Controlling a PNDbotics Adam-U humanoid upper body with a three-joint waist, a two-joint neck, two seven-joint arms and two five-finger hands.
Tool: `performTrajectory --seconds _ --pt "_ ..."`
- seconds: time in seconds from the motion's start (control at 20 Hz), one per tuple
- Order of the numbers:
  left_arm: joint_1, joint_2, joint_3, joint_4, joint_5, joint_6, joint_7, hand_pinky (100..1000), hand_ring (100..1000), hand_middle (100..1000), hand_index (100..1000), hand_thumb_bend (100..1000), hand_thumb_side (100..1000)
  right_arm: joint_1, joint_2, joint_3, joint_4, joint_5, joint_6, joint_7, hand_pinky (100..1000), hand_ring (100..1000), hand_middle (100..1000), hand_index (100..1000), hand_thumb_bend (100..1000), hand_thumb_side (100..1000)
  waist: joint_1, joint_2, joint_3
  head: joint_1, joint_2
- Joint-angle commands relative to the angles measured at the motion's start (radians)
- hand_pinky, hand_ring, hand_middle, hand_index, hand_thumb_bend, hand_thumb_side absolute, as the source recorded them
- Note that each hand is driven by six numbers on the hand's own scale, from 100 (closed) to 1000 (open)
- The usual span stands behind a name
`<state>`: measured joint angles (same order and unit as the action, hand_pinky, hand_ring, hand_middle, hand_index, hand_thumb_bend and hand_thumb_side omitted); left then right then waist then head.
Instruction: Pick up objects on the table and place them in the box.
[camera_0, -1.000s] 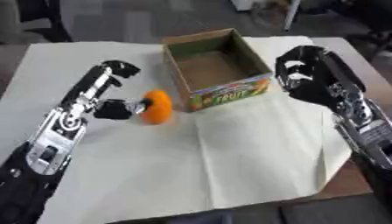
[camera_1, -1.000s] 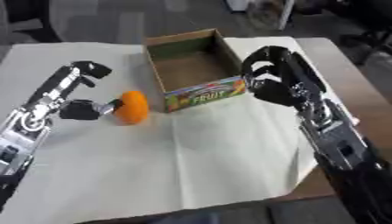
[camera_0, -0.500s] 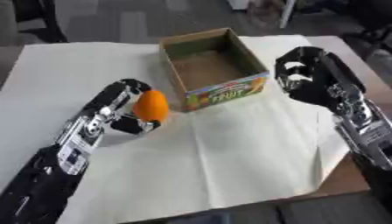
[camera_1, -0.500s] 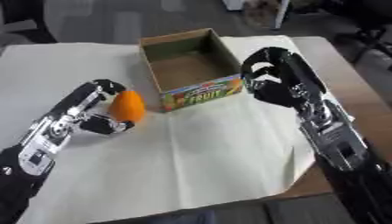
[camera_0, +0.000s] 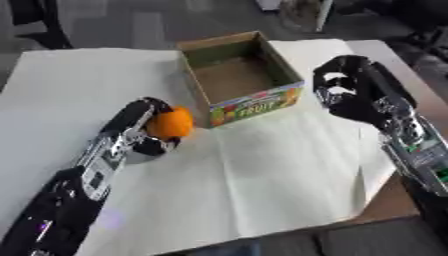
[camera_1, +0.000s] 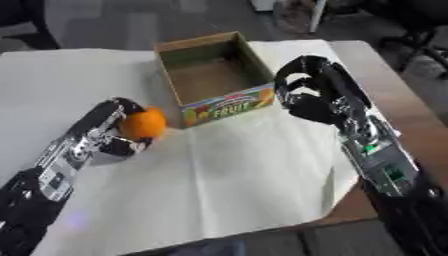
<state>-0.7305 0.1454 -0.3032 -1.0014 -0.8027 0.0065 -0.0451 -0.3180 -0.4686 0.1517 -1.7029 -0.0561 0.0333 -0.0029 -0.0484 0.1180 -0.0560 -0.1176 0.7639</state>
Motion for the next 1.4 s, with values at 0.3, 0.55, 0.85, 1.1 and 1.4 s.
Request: performTrajectory --seconds 0.3,0.55,0.85,1.1,1.4 --pt "-0.019 0.026 0.027 -0.095 0.157 0.046 0.118 244 396 355 509 100 133 -0.014 -0.011 -0.003 -0.015 -0.003 -0.001 0.003 612 768 547 503 100 100 0.004 -0.01 -0.005 0.002 0.006" --pt "-0.06 0.071 0.033 -0.213 0.244 0.095 0.092 253 405 364 515 100 115 -0.017 -0.008 0.004 -0.015 -0.002 -0.002 0.01 612 768 547 503 100 100 0.006 -0.009 -0.015 0.011 0.006" --pt "-0.142 0.079 0.046 -0.162 0.27 0.12 0.09 262 415 374 523 100 119 -0.035 0.002 0.022 -0.015 -0.001 -0.001 0.027 612 768 546 503 100 100 0.007 0.0 -0.056 0.047 0.005" --pt "-0.214 0.048 0.063 -0.028 0.22 0.096 0.111 296 436 393 539 100 114 -0.066 0.019 0.042 -0.018 0.001 -0.001 0.048 612 769 547 503 100 100 0.005 0.015 -0.108 0.091 -0.01" --pt "-0.265 0.039 0.106 0.113 0.124 0.056 0.157 329 461 426 570 118 104 -0.116 0.055 0.074 -0.025 0.01 -0.005 0.083 614 769 546 503 100 100 -0.002 0.043 -0.198 0.169 -0.045"
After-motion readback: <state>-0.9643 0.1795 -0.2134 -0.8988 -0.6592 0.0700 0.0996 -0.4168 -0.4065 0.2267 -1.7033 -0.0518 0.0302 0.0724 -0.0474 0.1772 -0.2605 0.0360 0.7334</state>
